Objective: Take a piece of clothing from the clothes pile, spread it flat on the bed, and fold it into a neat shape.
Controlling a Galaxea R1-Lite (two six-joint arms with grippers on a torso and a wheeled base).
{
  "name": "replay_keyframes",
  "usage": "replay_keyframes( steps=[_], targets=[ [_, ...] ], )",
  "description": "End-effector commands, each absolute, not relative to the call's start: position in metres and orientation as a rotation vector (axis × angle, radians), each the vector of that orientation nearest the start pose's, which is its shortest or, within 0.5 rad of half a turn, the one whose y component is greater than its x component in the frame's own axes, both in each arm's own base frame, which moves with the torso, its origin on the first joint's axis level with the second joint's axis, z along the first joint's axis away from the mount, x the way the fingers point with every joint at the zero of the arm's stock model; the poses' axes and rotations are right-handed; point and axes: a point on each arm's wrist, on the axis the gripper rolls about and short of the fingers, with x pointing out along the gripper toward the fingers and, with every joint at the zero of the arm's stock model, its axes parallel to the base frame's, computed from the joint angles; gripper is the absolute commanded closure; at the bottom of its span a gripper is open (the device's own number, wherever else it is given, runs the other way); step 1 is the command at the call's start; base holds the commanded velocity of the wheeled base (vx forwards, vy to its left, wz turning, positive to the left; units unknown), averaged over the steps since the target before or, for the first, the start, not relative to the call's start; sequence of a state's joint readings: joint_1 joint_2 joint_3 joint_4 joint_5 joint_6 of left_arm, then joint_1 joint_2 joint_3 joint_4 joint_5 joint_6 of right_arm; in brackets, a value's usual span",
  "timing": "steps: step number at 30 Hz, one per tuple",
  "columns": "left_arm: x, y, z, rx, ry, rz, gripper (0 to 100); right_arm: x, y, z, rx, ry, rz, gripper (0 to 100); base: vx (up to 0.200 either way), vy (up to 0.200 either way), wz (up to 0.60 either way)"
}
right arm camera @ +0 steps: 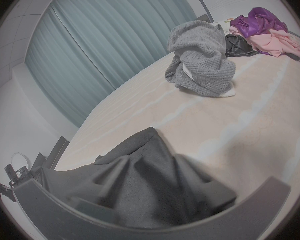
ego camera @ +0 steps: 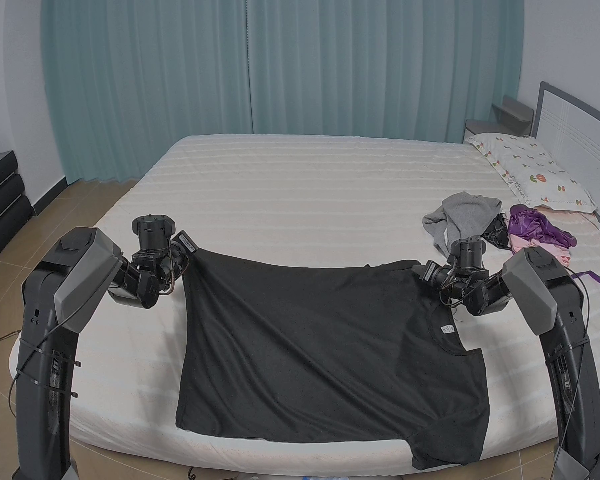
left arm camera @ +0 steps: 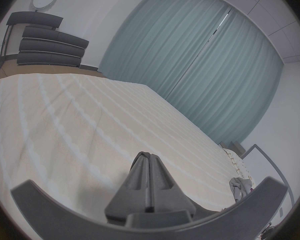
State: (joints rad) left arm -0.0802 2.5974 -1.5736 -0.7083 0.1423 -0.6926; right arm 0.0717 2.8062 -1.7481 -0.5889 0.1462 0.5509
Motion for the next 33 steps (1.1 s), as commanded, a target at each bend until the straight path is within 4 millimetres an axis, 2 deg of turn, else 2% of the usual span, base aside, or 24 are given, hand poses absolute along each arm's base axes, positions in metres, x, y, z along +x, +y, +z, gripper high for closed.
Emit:
replay_keyframes(
  steps=[1,9,20,21,26,29,33],
  targets=[
    [0.507,-0.036,0.01,-0.653,0.285,0.174,100,0.525,0.042,-0.07,0.56,0.518,0.079,100,0.0,0.0,0.0],
    [0.507,-0.037,0.007,-0.65,0.294,0.174,100,0.529,0.033,-0.06,0.565,0.48,0.046,100,0.0,0.0,0.0],
    [0.514,-0.032,0.009,-0.658,0.271,0.178,100,0.551,0.008,-0.01,0.593,0.27,-0.029,100,0.0,0.0,0.0],
    [0.516,-0.032,0.012,-0.661,0.256,0.173,100,0.554,0.005,0.003,0.593,0.229,-0.034,100,0.0,0.0,0.0],
    [0.517,-0.038,0.017,-0.679,0.241,0.158,100,0.558,0.0,0.032,0.591,0.159,-0.024,100,0.0,0.0,0.0],
    [0.517,-0.04,0.014,-0.678,0.247,0.157,100,0.558,0.0,0.027,0.591,0.166,-0.028,100,0.0,0.0,0.0],
    [0.52,-0.041,0.004,-0.677,0.25,0.156,100,0.559,0.0,0.002,0.584,0.201,-0.044,100,0.0,0.0,0.0]
  ],
)
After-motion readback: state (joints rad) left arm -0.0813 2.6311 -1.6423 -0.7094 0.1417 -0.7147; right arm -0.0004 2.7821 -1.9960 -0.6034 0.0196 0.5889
